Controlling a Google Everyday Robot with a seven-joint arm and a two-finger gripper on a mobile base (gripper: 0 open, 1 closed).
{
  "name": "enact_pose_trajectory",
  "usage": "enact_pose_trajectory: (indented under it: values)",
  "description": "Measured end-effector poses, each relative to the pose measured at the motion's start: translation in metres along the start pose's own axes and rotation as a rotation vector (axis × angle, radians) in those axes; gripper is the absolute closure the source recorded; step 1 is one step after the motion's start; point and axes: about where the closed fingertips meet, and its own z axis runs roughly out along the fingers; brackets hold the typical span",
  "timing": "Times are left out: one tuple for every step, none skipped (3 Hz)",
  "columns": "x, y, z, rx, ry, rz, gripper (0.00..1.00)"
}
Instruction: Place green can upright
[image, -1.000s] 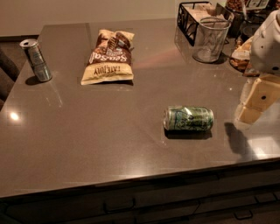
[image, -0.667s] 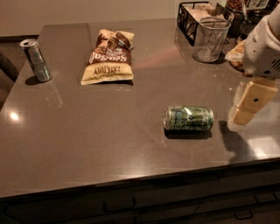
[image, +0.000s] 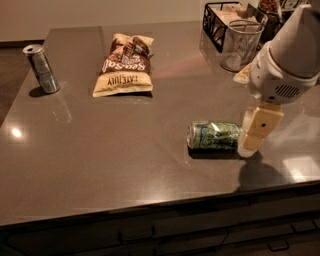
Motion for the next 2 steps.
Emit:
enact_pose_trajectory:
  values:
    - [-0.005, 0.004, 0.018, -0.029, 0.002, -0.028, 0.0]
    - [-0.011, 0.013, 0.035, -0.069, 0.0, -0.062, 0.0]
